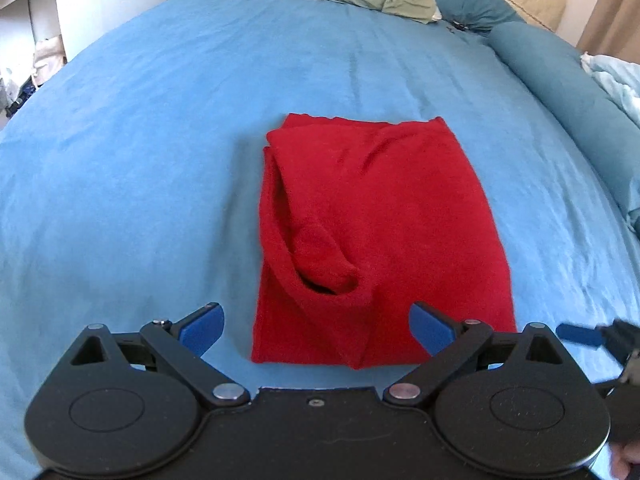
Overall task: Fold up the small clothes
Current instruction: 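Move both open grippers to the edge of the folded bundle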
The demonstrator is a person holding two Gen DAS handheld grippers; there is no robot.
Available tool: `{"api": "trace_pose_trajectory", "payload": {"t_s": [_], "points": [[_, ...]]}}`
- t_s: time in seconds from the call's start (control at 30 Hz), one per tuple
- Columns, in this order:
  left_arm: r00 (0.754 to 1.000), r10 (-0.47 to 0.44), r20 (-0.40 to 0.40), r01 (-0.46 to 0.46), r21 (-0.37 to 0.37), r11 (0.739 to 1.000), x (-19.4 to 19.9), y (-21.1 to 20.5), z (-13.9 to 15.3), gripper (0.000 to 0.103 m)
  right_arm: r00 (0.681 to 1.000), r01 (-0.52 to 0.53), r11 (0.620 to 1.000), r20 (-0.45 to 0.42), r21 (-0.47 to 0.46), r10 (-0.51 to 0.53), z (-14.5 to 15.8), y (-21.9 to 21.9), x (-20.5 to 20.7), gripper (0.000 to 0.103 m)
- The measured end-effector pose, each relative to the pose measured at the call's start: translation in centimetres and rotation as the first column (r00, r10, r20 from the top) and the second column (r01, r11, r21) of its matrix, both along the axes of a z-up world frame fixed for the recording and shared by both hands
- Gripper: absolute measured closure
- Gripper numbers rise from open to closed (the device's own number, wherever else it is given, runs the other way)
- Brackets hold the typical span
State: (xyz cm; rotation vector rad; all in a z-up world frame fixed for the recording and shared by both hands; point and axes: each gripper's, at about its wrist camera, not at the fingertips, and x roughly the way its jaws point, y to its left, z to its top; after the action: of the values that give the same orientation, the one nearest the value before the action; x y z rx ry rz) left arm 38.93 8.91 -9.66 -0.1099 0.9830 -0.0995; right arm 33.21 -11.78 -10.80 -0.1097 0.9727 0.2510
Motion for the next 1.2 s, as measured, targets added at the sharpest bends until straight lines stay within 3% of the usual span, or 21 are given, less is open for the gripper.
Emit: {"api": "trace_pose_trajectory", "payload": {"t_s": [0.13, 0.27, 0.33, 0.4, 0.47, 0.53, 0.67, 0.77, 0.9, 1.0, 1.2], "points": [[0.999, 0.024, 0.023, -0.024, 0.01, 1.0, 0.2, 0.6, -0.5, 0.003, 0.996, 0.062, 0.998, 0.065, -0.001, -0.062, -1.1, 0.9, 0.6, 0.004], [0.992, 0.11, 0.059, -0.111, 0.025, 0.993, 0.2, 2.5, -1.4, 0.003, 0.978, 0.16, 0.987, 0.143, -0.03, -0.154, -0.9, -0.2, 0.5, 0.007], [0.986, 0.162, 0.032, -0.164, 0.063, 0.984, 0.3, 3.9, -2.9, 0.003, 0.975, 0.181, 0.983, 0.137, -0.036, -0.175, -1.5, -1.3, 0.3, 0.007], [0.979, 0.204, -0.021, -0.201, 0.088, 0.976, 0.2, 5.2, -5.0, 0.01, 0.977, 0.184, 0.982, 0.113, -0.039, -0.178, -2.4, -2.1, -0.2, 0.007], [0.981, 0.195, -0.019, -0.192, 0.086, 0.978, -0.2, 5.8, -6.3, 0.01, 0.982, 0.169, 0.984, 0.098, -0.051, -0.164, -3.2, -2.3, -0.5, 0.007], [0.987, 0.16, -0.005, -0.157, 0.144, 0.977, -0.3, 5.2, -6.6, 0.01, 0.982, 0.162, 0.984, 0.105, -0.068, -0.155, -3.4, -2.7, -1.1, 0.007], [0.984, 0.179, -0.017, -0.175, 0.139, 0.975, -0.6, 5.6, -5.8, 0.01, 0.984, 0.155, 0.986, 0.099, -0.064, -0.149, -2.7, -3.7, -1.6, 0.007], [0.98, 0.198, 0.033, -0.2, 0.094, 0.975, -1.5, 5.7, -2.9, 0.009, 0.986, 0.124, 0.992, 0.117, -0.033, -0.119, -1.1, -4.5, -1.9, 0.006], [0.989, 0.099, 0.106, -0.108, 0.081, 0.991, -1.8, 3.7, 0.0, 0.001, 0.981, 0.079, 0.996, 0.175, 0.049, -0.086, 1.3, -4.1, -1.4, 0.004], [0.996, 0.017, 0.091, -0.024, 0.083, 0.996, -0.2, 1.7, -0.9, 0.001, 0.982, 0.102, 0.99, 0.147, 0.1, -0.117, 1.0, -3.0, 1.0, 0.002], [0.996, 0.085, -0.037, -0.081, 0.086, 0.993, 1.8, 1.6, -6.0, 0.006, 0.978, 0.206, 0.971, 0.005, 0.122, -0.208, -3.0, -2.9, 3.6, 0.002]]}}
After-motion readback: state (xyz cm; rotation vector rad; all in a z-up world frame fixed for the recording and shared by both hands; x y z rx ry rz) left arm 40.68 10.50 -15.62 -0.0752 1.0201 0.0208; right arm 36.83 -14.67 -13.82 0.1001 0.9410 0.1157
